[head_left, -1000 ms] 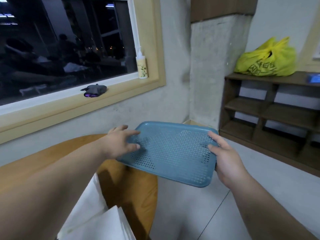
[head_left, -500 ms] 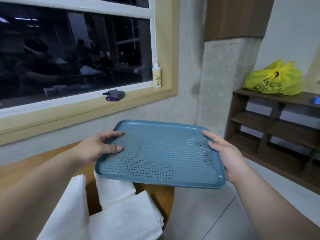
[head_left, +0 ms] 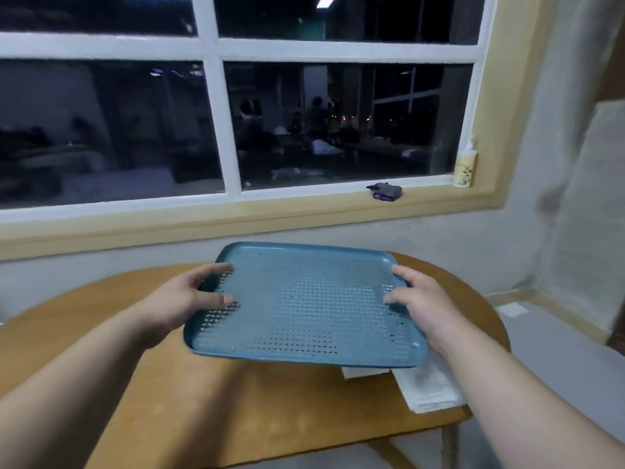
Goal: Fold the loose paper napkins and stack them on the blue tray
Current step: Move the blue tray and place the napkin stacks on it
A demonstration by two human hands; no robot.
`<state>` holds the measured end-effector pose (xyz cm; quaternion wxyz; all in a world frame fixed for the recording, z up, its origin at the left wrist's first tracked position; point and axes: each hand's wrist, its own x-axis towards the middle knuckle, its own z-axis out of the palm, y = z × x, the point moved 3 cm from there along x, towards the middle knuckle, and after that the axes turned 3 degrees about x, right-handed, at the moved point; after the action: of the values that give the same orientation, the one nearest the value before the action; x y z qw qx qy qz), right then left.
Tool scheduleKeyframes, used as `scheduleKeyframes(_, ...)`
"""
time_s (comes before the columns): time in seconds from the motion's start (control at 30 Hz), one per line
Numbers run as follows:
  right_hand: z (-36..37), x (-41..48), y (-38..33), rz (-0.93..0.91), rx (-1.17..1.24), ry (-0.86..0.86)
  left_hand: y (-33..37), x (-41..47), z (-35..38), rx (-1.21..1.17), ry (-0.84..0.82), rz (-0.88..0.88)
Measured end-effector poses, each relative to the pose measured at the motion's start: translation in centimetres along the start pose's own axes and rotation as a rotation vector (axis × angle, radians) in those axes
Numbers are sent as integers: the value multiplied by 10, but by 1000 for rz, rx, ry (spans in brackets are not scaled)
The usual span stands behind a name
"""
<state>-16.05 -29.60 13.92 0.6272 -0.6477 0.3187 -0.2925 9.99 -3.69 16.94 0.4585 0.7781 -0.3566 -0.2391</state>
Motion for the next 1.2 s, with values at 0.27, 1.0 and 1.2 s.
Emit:
scheduleKeyframes(0.27, 151, -28, 36, 15, -423, -297, -112, -86, -79, 211, 154, -207)
scheduleKeyframes(1.0, 239, -3, 101, 19, -1102, -324, -221, -43, -95, 793, 103, -338)
scheduleKeyframes(1.2, 234, -11, 95, -82, -1088, -281, -205, -47, -85, 975, 140, -415)
